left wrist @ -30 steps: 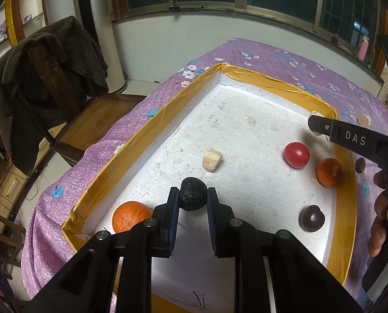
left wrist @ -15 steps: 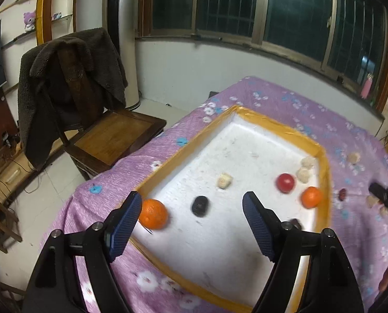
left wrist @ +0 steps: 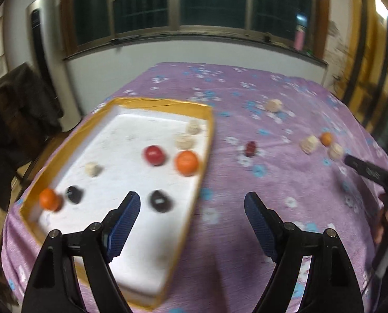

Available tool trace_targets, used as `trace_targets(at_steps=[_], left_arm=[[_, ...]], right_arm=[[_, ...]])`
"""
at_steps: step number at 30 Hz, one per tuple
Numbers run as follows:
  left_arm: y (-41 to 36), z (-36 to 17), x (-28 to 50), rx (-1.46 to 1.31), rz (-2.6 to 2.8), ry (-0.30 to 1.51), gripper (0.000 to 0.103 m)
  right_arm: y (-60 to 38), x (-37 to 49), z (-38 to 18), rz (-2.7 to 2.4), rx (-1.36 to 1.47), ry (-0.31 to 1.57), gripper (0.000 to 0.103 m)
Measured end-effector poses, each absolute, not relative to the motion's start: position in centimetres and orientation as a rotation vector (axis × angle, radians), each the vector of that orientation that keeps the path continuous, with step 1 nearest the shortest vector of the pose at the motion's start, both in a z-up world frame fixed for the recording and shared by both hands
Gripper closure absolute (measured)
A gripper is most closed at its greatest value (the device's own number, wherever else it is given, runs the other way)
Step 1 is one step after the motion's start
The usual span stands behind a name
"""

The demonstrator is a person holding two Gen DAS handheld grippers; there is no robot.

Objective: Organize fruits
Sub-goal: 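Grasp a cream chunk from the cover with the left tool while the right tool holds its round cream piece, then carry the cream chunk and round cream piece toward the tray with both tools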

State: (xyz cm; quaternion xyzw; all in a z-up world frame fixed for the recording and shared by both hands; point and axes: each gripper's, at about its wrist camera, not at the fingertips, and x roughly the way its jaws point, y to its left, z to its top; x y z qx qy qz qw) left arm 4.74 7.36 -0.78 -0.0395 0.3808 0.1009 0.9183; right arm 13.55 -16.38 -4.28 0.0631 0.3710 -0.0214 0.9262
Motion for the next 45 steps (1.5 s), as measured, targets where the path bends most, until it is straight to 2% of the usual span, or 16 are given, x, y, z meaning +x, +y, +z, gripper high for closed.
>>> trace_targets(at_steps=[8, 10, 12, 13, 23, 25, 26, 28, 40, 45], left_arm=[[3.1, -1.5, 9.4, -0.045, 0.125, 0.796, 0.021], [1.6, -1.7, 11.0, -0.046, 0.092, 0.794, 0.021], [0.2, -2.0, 12.5, -0.037, 0.062, 0.793, 0.021], [-0.9, -2.1, 13.4, -0.033, 0.038, 0.792, 0.021], [-8.0, -4.3, 20.5, 0.007, -0.076, 0.802, 0.022], [-8.1, -5.2, 21.6, -0.001, -0.065, 0.831, 0.038], [-8.1, -5.8, 22.1, 0.0, -0.058, 0.851, 0.053], [-7.8, -6.6, 22.3, -0.015, -0.086, 0.875, 0.063], [-3.4, -2.4, 12.6, -0.049, -0.052, 0.814, 0.065], [-0.8, -1.6, 7.8, -0.049, -0.016, 0.811, 0.065]], right_arm=[[-17.0, 19.4, -6.2, -0.066, 0.054, 0.821, 0.039], [-17.1, 20.6, -7.1, -0.072, 0.042, 0.857, 0.049], [-17.6, 21.3, -7.7, -0.067, 0.047, 0.867, 0.066], [-17.9, 21.2, -7.7, -0.053, 0.067, 0.872, 0.067], [-20.9, 16.1, -5.0, -0.028, 0.193, 0.721, 0.067], [-21.3, 15.8, -4.4, -0.026, 0.208, 0.69, 0.067], [-21.3, 15.7, -4.3, -0.024, 0.204, 0.679, 0.067], [-21.1, 15.7, -4.1, -0.006, 0.211, 0.67, 0.067], [-21.0, 15.7, -3.7, 0.011, 0.209, 0.648, 0.067], [-20.3, 15.5, -4.2, 0.015, 0.198, 0.699, 0.067]])
